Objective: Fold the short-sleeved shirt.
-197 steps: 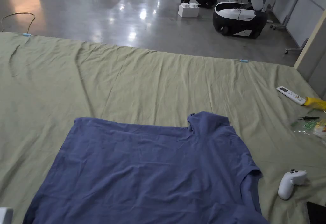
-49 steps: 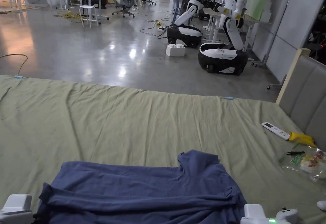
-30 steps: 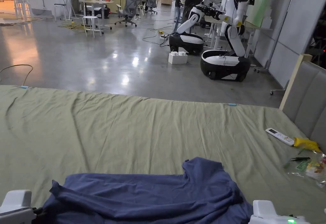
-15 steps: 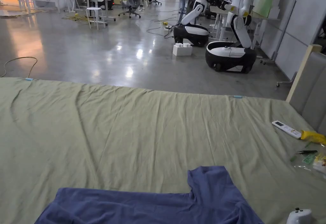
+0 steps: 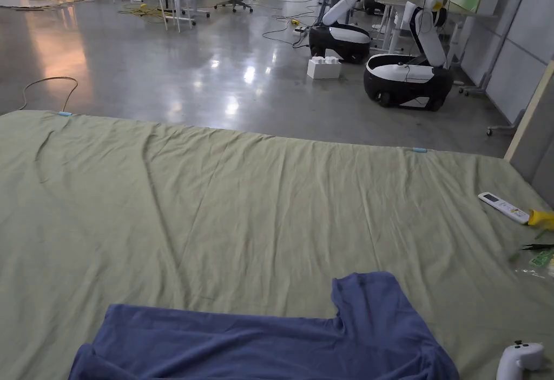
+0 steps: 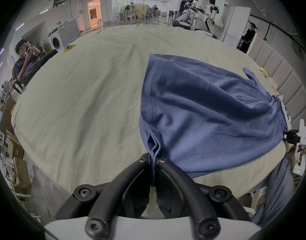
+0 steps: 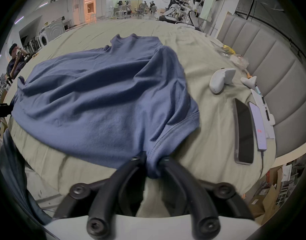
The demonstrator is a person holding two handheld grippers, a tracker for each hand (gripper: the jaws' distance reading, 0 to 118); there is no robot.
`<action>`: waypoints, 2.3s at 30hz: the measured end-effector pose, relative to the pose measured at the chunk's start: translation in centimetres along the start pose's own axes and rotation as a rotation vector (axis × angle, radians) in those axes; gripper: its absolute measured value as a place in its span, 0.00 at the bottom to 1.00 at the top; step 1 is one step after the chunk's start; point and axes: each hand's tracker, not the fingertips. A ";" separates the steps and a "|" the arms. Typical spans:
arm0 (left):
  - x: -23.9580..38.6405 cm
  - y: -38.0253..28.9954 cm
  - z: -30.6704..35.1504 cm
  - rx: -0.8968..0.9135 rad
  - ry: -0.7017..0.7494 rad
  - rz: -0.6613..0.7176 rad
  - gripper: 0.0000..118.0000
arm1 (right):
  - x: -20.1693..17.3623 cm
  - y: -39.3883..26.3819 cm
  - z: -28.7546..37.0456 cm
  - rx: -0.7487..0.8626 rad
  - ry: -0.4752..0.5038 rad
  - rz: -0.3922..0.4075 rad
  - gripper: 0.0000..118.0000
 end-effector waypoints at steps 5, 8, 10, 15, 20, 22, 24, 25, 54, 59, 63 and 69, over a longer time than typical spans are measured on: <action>2.0 1.8 2.5 0.140 0.000 -0.072 0.40 | -1.4 2.8 4.6 0.182 -0.072 -0.007 0.64; 4.2 3.8 4.3 0.254 -0.024 -0.101 0.46 | -3.0 5.0 7.4 0.348 -0.043 0.003 0.70; 5.4 5.1 5.1 0.351 -0.040 -0.113 0.46 | -3.5 6.6 8.6 0.470 -0.028 -0.007 0.71; 7.5 7.6 6.1 0.561 -0.030 -0.054 0.45 | -5.3 9.8 10.3 0.707 -0.039 -0.111 0.71; 8.1 8.5 6.2 0.721 -0.012 -0.012 0.29 | -6.5 11.8 11.0 0.839 -0.059 -0.159 0.68; 8.2 8.6 6.4 0.778 0.007 -0.019 0.20 | -6.8 12.4 10.9 0.880 -0.057 -0.154 0.50; 8.2 8.7 6.2 0.801 0.018 -0.012 0.10 | -7.0 12.9 10.8 0.903 -0.051 -0.144 0.33; 8.1 8.7 6.3 0.822 0.027 -0.003 0.08 | -7.0 13.2 10.7 0.911 -0.045 -0.144 0.23; -1.2 18.2 -8.8 0.163 -0.045 0.126 0.40 | -5.2 15.3 5.7 0.763 -0.110 -0.123 0.02; 0.0 18.7 -11.4 0.041 -0.032 0.096 0.67 | -4.6 15.1 4.1 0.684 -0.123 -0.097 0.02; 1.4 18.1 -11.9 -0.045 0.028 0.064 0.66 | -4.1 14.9 2.5 0.614 -0.142 -0.094 0.02; 3.0 18.1 -10.7 0.001 0.054 -0.041 0.47 | -2.4 15.2 0.2 0.518 -0.143 -0.105 0.02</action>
